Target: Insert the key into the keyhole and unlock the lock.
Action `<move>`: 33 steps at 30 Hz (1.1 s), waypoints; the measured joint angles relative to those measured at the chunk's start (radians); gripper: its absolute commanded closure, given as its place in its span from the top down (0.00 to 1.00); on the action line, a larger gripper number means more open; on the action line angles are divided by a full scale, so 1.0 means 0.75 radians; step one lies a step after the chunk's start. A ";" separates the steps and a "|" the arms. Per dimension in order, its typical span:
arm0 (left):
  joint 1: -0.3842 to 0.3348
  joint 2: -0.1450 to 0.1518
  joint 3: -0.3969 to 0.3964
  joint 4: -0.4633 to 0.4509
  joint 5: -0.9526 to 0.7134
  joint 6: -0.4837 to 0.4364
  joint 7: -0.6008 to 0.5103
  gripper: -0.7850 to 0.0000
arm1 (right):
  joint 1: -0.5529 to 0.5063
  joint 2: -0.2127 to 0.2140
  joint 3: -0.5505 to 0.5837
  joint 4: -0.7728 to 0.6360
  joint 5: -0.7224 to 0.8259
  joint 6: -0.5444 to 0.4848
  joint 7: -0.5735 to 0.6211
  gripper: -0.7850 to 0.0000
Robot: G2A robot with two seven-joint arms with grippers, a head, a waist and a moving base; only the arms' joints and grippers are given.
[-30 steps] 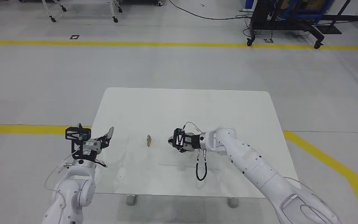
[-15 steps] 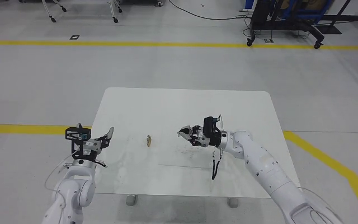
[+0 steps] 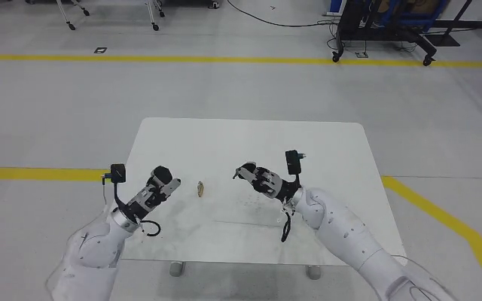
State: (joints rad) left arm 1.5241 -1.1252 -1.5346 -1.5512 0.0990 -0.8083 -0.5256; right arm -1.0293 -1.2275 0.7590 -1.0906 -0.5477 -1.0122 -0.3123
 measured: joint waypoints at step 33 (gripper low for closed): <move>-0.695 -0.034 0.687 0.529 -0.520 -0.073 -0.520 0.49 | 0.057 -0.052 0.052 0.093 1.017 0.000 0.908 0.00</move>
State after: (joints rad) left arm 1.0030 -1.1504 -1.0190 -1.1546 -0.2909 -0.8629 -0.9156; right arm -0.9864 -1.2664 0.7979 -1.0208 0.2149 -1.0123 0.3688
